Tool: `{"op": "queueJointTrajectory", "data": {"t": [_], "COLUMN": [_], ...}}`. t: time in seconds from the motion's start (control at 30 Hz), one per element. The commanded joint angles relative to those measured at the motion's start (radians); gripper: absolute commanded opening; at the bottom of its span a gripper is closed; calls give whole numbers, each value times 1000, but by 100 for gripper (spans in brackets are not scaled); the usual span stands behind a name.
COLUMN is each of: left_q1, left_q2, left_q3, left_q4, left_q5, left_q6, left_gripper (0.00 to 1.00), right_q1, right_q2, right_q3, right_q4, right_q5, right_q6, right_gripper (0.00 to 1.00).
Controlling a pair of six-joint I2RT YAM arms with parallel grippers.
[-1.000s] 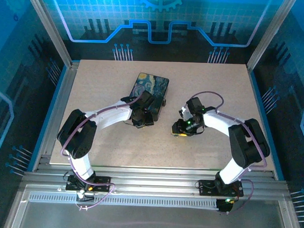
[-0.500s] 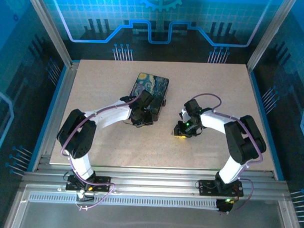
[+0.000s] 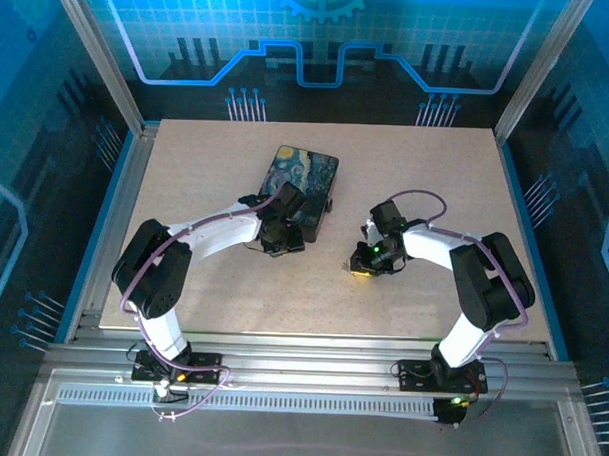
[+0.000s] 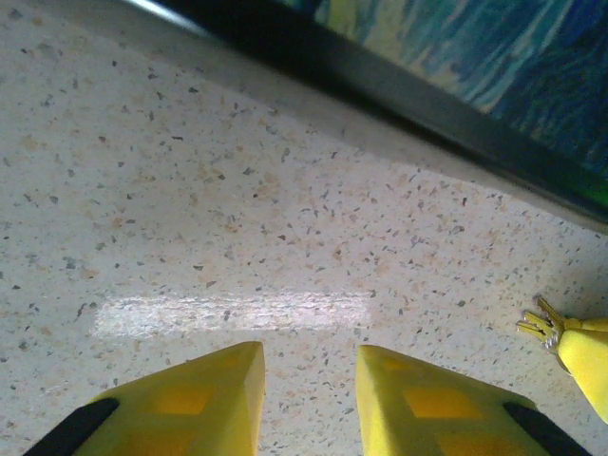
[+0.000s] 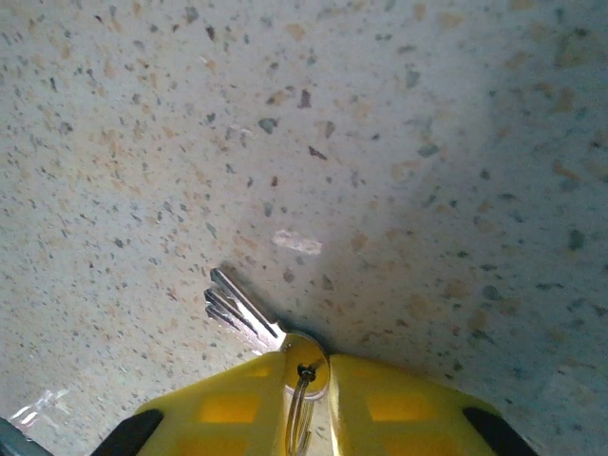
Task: Unlock the padlock with the key
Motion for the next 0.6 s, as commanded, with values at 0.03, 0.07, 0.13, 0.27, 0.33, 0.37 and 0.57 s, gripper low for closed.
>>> {"op": "queueJointTrajectory", "data": {"t": [0.03,0.07,0.13,0.27,0.33,0.37,0.57], "left_q1": [5,3,-1,-13,-18,-18,-24], "left_q2": [-22,-19,-8,15,28,34,87], "left_q3": [-11,-10,-6,-1,-2,-2,13], "left_q4": [8,9,15,42,72,88,170], "left_q5": [17,23,37,76,111,125,205], "left_q6": [17,19,21,19,12,8,-17], "left_gripper": [32,32,32,32,31,32,31], "right_q1": [26,25,16,-5,-16,-22,-51], "right_q2": [76,72,59,22,-1,-12,-63], "right_q3": [-72,-81,-100,-137,-155,-159,-197], "right_q4": [106,117,152,226,256,269,355], "right_q5": [18,13,-2,-47,-69,-79,-161], "right_q6": [17,15,10,-8,-20,-25,-40], "right_gripper": [16,14,11,6,4,4,2]}}
